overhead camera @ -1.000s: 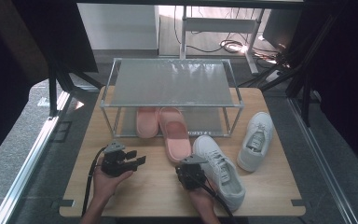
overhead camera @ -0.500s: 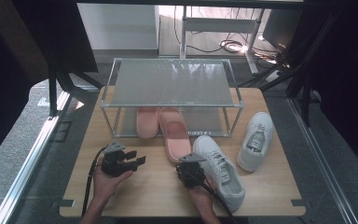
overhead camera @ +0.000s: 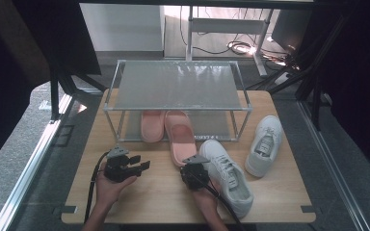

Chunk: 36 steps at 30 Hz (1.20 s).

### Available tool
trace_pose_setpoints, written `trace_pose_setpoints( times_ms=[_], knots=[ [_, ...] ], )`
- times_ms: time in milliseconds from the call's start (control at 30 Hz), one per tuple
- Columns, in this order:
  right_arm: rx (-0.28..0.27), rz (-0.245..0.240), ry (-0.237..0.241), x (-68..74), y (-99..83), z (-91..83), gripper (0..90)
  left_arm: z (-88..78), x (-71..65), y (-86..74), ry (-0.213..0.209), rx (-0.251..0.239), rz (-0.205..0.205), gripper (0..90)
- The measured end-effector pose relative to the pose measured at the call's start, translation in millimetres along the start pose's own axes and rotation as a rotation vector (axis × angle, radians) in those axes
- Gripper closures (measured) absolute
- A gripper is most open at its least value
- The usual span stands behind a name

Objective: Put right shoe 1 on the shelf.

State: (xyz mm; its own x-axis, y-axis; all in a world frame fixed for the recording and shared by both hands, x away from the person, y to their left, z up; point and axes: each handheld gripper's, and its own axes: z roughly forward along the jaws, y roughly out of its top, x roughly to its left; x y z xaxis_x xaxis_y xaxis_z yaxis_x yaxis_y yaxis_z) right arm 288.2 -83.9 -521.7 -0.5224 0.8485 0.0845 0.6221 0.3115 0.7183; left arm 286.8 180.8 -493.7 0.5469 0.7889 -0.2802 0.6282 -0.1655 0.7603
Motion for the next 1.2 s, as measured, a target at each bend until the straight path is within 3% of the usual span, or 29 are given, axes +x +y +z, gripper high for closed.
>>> trace_pose_setpoints(
  times_ms=[400,633,900,1200],
  knots=[
    [-0.017,-0.004,-0.003,-1.2,10.8,4.0,89.6,0.6,0.0,-0.4,0.002,0.002,0.001,48.9],
    [0.005,-0.018,-0.013,1.1,-0.9,-0.1,89.6,0.0,0.5,-0.6,0.002,0.0,-0.001,48.9],
    [0.0,-0.021,-0.056,-2.8,-5.7,-9.6,89.6,1.6,-2.2,-0.3,-0.002,0.005,0.004,48.9],
    [-0.004,-0.024,-0.095,-4.1,-2.1,-4.3,89.6,2.0,-1.3,-0.7,-0.001,0.006,0.003,48.9]
  ],
)
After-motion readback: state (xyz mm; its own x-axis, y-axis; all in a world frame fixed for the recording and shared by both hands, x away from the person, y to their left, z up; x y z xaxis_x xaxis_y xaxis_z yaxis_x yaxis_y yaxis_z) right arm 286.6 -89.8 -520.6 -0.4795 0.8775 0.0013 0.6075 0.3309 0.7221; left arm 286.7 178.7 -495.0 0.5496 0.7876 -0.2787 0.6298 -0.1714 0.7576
